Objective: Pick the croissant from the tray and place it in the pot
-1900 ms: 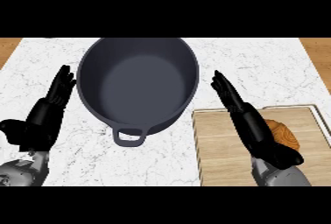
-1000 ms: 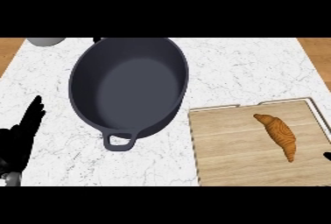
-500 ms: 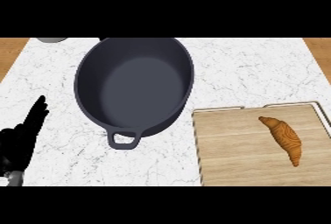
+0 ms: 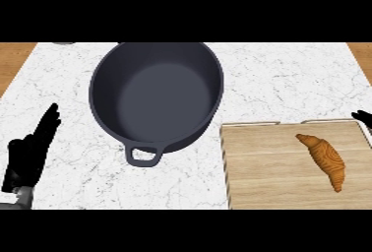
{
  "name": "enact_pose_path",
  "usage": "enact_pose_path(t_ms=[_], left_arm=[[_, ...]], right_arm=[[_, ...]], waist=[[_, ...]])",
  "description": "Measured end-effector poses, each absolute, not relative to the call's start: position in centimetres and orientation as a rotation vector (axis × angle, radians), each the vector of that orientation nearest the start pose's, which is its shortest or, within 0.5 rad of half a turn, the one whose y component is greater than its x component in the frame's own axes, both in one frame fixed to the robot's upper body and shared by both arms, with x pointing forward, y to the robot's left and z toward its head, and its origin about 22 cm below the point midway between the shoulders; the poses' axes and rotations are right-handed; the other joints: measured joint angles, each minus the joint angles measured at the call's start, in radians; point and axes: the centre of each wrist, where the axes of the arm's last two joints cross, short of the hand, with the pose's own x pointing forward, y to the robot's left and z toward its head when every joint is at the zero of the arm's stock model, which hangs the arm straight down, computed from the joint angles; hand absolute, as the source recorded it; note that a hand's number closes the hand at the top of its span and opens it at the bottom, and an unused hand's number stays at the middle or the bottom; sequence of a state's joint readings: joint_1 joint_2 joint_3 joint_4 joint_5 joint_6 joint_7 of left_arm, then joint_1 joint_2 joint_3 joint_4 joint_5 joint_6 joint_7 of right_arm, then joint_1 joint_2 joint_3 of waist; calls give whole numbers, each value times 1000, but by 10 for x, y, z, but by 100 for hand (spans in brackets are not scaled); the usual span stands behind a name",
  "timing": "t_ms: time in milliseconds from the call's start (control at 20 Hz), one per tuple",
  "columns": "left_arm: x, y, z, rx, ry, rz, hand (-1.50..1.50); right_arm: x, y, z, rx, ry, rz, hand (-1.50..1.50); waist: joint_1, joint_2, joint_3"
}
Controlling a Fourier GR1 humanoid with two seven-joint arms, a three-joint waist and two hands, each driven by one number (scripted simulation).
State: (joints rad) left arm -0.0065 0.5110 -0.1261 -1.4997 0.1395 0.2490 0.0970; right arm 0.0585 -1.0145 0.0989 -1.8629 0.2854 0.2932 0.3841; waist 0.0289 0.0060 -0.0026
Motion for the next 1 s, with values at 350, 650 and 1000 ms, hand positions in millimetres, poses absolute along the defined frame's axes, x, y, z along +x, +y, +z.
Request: enact_pose_path(t_ms=[350,650,1000], left_arm=[[238,323,25,427,-1394,-161,0],[233,325,17,430,-1387,-150,0],[233,333,23,432,-1380,-147,0]], right_arm=[[248,-310,154,-790,-834,1246,-150],[266,-293,135,-810,-749,1283,-150],[280,-280,121,-825,-671,1319,-150]], waist=[[-7,-3,2],[-17,-5,2],[-23,-6,2]])
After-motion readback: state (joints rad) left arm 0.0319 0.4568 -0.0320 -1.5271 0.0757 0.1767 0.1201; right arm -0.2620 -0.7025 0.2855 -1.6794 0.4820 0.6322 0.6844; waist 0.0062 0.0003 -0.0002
